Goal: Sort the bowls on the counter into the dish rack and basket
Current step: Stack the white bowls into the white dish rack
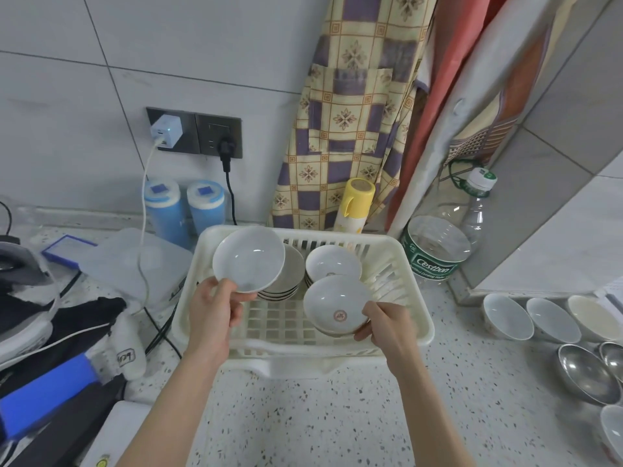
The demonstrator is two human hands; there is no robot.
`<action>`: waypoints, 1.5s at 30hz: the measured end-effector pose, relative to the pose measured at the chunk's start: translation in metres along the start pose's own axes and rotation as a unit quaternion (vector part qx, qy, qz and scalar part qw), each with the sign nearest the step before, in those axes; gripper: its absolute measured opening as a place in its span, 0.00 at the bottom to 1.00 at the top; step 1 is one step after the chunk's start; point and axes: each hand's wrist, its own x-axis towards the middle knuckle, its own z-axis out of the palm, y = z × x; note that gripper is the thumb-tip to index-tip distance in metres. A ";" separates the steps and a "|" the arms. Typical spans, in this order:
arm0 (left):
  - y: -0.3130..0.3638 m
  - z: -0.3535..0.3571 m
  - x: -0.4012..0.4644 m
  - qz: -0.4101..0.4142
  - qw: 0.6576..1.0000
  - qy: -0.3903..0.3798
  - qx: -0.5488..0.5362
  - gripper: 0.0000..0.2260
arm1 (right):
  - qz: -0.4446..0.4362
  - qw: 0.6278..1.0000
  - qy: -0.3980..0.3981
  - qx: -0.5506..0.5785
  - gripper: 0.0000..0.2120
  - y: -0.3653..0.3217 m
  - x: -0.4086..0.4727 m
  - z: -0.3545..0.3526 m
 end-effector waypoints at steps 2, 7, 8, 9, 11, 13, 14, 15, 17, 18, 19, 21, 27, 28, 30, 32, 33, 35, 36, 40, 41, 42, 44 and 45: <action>-0.002 0.000 0.000 0.003 1.000 0.007 0.010 0.21 | -0.005 1.000 -0.014 -0.027 0.13 -0.005 0.003 0.003; -0.009 0.000 -0.005 0.040 0.999 0.028 0.023 0.12 | 0.016 0.992 -0.082 -0.092 0.12 -0.014 0.011 0.014; -0.011 0.000 -0.006 0.044 0.998 0.030 0.026 0.12 | 0.021 0.990 -0.093 -0.104 0.12 -0.014 0.012 0.017; -0.012 0.001 -0.006 0.044 0.998 0.032 0.028 0.13 | 0.025 0.987 -0.102 -0.118 0.12 -0.015 0.014 0.020; -0.013 0.002 -0.004 0.039 0.998 0.036 0.030 0.13 | 0.029 0.980 -0.112 -0.160 0.14 -0.014 0.016 0.025; -0.013 0.002 -0.004 0.035 0.998 0.040 0.032 0.14 | 0.028 0.971 -0.111 -0.210 0.16 -0.014 0.018 0.030; -0.013 0.002 -0.004 0.035 0.998 0.040 0.033 0.14 | 0.029 0.966 -0.108 -0.232 0.16 -0.015 0.020 0.031; -0.013 0.002 -0.004 0.035 0.998 0.040 0.033 0.14 | 0.032 0.962 -0.108 -0.248 0.16 -0.016 0.021 0.033; -0.014 0.002 -0.005 0.036 0.998 0.038 0.035 0.13 | 0.045 0.958 -0.117 -0.258 0.13 -0.016 0.025 0.037; -0.014 0.002 -0.005 0.037 0.998 0.036 0.036 0.13 | 0.055 0.957 -0.125 -0.257 0.12 -0.016 0.027 0.039; -0.014 0.002 -0.005 0.037 0.998 0.035 0.038 0.12 | 0.062 0.955 -0.136 -0.255 0.11 -0.014 0.028 0.042; -0.015 0.002 -0.006 0.038 0.998 0.035 0.045 0.13 | 0.067 0.954 -0.154 -0.249 0.10 -0.010 0.031 0.048; -0.015 0.003 -0.005 0.036 0.996 0.037 0.068 0.12 | 0.098 0.948 -0.153 -0.259 0.09 0.003 0.038 0.060; -0.015 0.003 -0.005 0.036 0.996 0.038 0.067 0.12 | 0.099 0.944 -0.150 -0.276 0.08 0.004 0.038 0.061; -0.015 0.003 -0.006 0.039 0.996 0.041 0.070 0.13 | 0.100 0.935 -0.148 -0.306 0.04 0.005 0.038 0.062; -0.015 0.003 -0.006 0.042 0.996 0.041 0.071 0.13 | 0.094 0.927 -0.151 -0.331 0.02 0.004 0.038 0.062; -0.015 0.003 -0.006 0.042 0.996 0.041 0.070 0.13 | 0.090 0.921 -0.157 -0.345 0.01 0.004 0.038 0.062; -0.015 0.003 -0.006 0.037 0.996 0.042 0.070 0.13 | 0.086 0.908 -0.170 -0.373 0.01 0.004 0.038 0.060; -0.014 0.003 -0.006 0.033 0.996 0.042 0.071 0.13 | 0.085 0.903 -0.176 -0.382 0.03 0.004 0.038 0.060; -0.013 0.003 -0.005 0.020 0.996 0.028 0.078 0.12 | 0.061 0.882 -0.179 -0.432 0.16 0.011 0.041 0.060; -0.013 0.003 -0.005 0.017 0.996 0.020 0.079 0.13 | 0.050 0.875 -0.171 -0.449 0.17 0.012 0.040 0.060; -0.012 0.002 -0.005 0.014 0.997 0.013 0.081 0.13 | 0.041 0.872 -0.165 -0.459 0.17 0.014 0.040 0.059; -0.011 0.001 -0.006 0.010 0.996 0.000 0.089 0.13 | 0.021 0.869 -0.152 -0.470 0.17 0.016 0.038 0.059; -0.011 0.000 -0.007 0.009 0.995 -0.006 0.096 0.13 | 0.010 0.868 -0.144 -0.476 0.17 0.016 0.037 0.059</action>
